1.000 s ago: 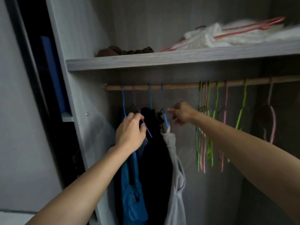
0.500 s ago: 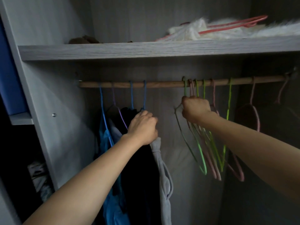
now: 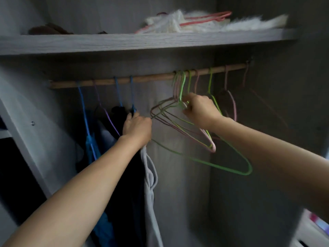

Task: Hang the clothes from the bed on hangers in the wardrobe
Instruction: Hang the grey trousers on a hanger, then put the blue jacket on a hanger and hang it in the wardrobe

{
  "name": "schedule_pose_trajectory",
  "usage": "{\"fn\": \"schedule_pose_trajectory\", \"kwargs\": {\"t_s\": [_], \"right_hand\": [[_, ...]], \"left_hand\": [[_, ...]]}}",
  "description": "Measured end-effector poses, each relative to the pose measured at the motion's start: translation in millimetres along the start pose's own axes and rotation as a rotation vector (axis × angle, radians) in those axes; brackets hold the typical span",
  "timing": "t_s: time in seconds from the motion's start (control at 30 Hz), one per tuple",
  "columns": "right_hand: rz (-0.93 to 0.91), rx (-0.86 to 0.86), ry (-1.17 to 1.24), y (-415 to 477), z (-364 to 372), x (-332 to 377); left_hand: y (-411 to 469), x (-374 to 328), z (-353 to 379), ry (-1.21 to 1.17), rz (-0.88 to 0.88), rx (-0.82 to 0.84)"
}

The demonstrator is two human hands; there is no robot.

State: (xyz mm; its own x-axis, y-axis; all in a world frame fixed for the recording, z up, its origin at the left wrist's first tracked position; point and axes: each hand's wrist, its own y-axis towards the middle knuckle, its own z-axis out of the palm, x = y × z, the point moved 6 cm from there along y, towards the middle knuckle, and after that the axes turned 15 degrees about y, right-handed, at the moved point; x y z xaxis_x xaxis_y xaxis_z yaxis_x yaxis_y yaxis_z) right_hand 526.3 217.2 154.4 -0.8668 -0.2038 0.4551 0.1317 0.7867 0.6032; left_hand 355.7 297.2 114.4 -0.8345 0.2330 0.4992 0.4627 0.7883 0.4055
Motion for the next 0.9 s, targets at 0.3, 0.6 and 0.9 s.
{"fn": "schedule_pose_trajectory", "kwargs": {"t_s": [0.3, 0.6, 0.9], "right_hand": [[0.256, -0.048, -0.069, -144, -91, -86], [0.654, -0.102, -0.233, -322, -246, -204], [1.0, -0.183, -0.54, -541, -427, -320]], "left_hand": [[-63, -126, -48, -0.282, 0.268, -0.201], [-128, -345, -108, -0.369, 0.639, -0.041], [-211, -614, -221, -0.461, 0.93, 0.072]]}}
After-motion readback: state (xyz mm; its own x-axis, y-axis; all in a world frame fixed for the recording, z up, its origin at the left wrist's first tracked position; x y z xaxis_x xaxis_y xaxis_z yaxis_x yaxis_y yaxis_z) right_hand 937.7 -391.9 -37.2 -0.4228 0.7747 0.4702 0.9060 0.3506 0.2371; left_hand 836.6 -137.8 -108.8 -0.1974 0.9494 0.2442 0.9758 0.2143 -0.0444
